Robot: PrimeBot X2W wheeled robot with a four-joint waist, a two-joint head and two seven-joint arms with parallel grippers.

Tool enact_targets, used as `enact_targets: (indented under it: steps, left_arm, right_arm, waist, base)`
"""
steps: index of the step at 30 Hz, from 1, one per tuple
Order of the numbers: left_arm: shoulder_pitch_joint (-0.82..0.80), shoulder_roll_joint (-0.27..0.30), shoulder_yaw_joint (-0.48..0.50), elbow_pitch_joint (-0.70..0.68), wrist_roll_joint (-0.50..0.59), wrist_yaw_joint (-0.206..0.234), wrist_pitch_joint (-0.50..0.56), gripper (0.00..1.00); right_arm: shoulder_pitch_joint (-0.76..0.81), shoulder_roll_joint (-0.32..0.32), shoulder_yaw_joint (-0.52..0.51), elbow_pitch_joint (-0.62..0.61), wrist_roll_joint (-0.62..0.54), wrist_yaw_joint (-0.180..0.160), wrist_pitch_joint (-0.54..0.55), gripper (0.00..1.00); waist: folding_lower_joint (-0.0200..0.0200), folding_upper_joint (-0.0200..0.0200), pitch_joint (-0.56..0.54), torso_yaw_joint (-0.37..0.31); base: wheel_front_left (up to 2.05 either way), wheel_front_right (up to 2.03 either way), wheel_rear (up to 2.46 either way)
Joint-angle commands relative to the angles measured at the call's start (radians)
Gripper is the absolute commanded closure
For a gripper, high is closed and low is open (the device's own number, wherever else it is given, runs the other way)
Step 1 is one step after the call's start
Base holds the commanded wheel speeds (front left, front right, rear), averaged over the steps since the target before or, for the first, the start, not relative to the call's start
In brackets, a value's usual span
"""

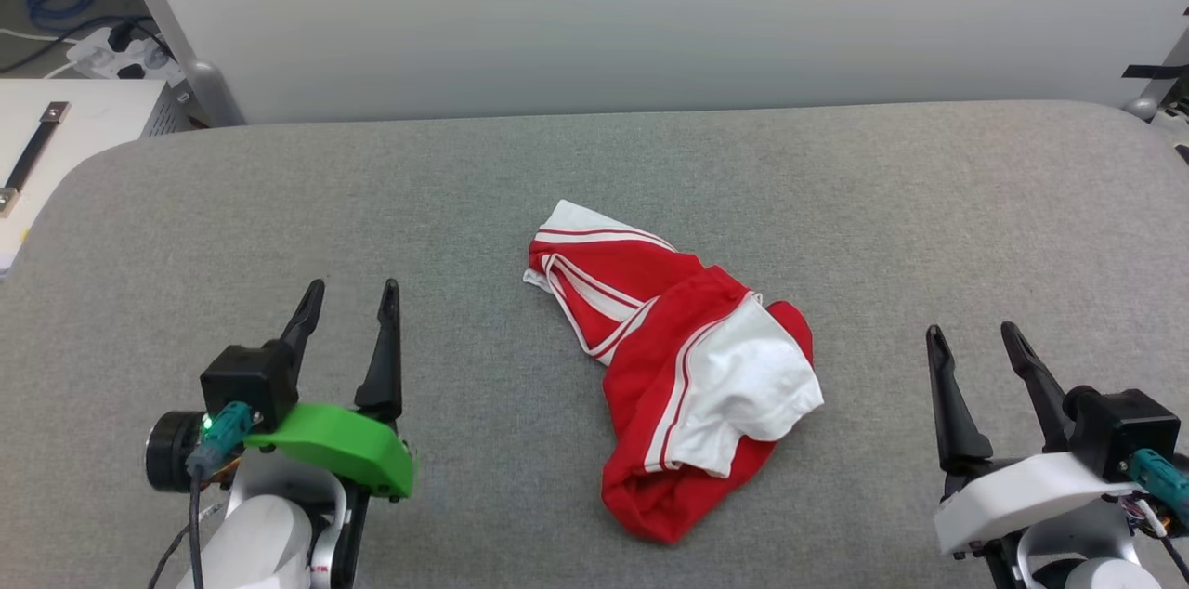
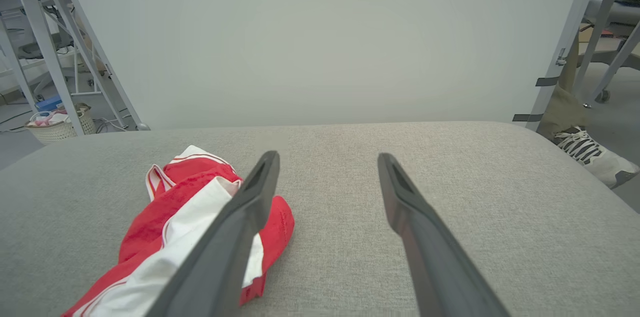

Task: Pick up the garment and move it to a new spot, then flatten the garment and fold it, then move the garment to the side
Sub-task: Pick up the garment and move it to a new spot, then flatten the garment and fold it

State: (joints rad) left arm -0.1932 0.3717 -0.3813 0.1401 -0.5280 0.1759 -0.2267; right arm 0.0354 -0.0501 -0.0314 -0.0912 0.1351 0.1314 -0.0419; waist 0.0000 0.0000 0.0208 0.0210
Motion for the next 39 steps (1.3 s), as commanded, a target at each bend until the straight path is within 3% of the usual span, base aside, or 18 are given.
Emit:
enact_targets:
  steps: [1,8,23,31,39]
  left_arm:
    - [0.031,0.010,0.002,-0.016,0.005,0.010,0.006,0.00]
    - [0.113,0.052,0.014,-0.084,0.003,0.047,0.036,0.00]
    - [0.148,0.064,0.004,-0.144,0.008,0.079,0.061,0.00]
    - [0.120,0.050,0.003,-0.150,0.004,0.081,0.051,0.00]
    - [0.083,0.026,-0.003,-0.132,0.000,0.071,0.028,0.00]
  right_arm:
    - [0.020,0.000,-0.001,-0.003,-0.007,-0.001,0.008,0.00]
    - [0.056,0.000,0.001,-0.015,-0.002,-0.001,0.024,0.00]
    - [0.068,0.000,-0.025,-0.029,-0.006,-0.001,0.059,0.00]
    - [0.025,-0.014,-0.055,0.050,0.032,-0.001,0.222,0.00]
    - [-0.079,-0.108,0.076,0.109,0.145,-0.001,0.387,0.00]
  waist:
    - [0.0000,0.0000,-0.014,0.002]
    - [0.0000,0.0000,-0.037,-0.001]
    - [0.0000,0.0000,-0.034,0.007]
    - [0.0000,0.0000,0.003,0.040]
    - [0.0000,0.0000,0.057,0.089]
  base:
    - [0.00,0.00,0.00]
    - [0.00,0.00,0.00]
    - [0.00,0.00,0.00]
    - [0.00,0.00,0.00]
    - [0.00,0.00,0.00]
